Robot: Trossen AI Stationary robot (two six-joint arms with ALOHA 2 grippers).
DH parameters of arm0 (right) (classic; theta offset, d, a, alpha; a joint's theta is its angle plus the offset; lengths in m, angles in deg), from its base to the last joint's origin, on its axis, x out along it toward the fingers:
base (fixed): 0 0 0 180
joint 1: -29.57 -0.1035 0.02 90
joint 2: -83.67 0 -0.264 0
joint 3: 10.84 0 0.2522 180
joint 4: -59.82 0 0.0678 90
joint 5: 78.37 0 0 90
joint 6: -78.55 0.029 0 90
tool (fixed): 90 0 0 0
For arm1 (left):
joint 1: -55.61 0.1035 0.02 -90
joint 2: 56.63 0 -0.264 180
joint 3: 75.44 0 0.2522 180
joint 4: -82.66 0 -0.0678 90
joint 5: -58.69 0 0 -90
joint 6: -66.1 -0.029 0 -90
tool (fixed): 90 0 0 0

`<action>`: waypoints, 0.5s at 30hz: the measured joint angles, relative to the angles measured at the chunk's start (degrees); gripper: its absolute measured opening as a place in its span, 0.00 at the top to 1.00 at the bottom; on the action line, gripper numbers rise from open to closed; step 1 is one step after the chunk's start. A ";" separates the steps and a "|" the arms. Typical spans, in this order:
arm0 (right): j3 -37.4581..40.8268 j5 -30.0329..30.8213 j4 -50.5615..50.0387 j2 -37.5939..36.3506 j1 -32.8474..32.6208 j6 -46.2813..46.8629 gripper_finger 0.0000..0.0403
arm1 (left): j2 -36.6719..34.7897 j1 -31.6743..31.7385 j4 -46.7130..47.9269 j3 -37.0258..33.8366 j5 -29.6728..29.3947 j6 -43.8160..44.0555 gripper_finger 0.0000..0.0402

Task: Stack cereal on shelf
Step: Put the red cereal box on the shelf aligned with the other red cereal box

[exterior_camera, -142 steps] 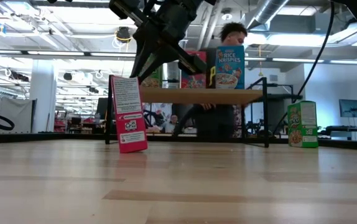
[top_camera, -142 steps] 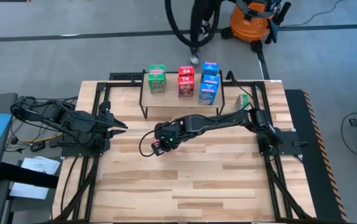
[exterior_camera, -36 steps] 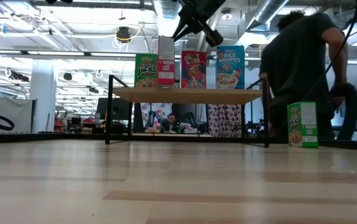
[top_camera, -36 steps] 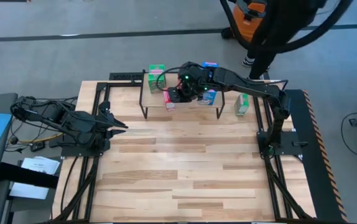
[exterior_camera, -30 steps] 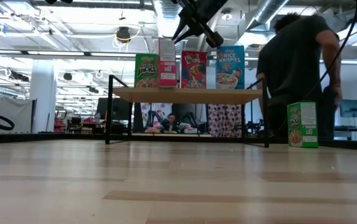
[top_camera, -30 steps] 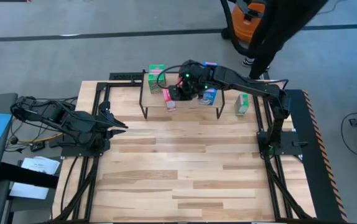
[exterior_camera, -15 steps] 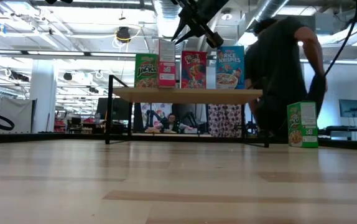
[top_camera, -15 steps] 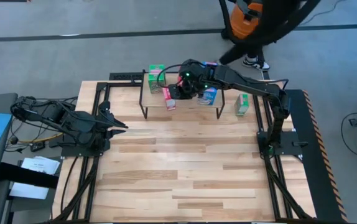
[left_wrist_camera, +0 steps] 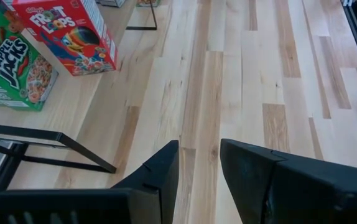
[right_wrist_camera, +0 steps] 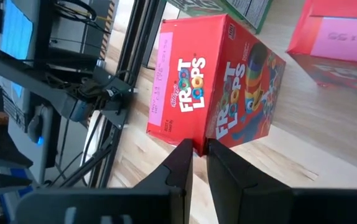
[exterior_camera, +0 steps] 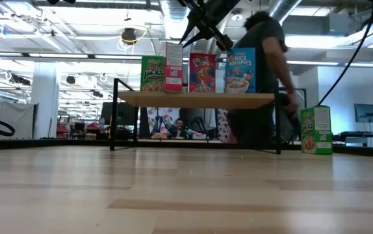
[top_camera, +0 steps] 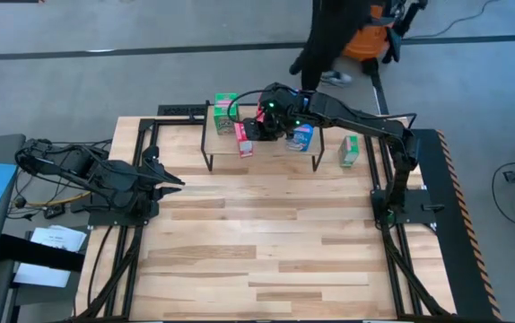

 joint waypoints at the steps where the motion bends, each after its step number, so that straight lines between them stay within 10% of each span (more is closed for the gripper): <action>1: 0.00 -0.16 0.02 0.00 0.00 -0.02 0.82 | 0.00 0.00 0.00 0.00 -0.01 0.00 0.73; 15: 0.00 -1.12 0.44 -0.01 0.07 0.23 0.82 | 0.00 0.00 0.02 0.00 0.05 0.00 0.73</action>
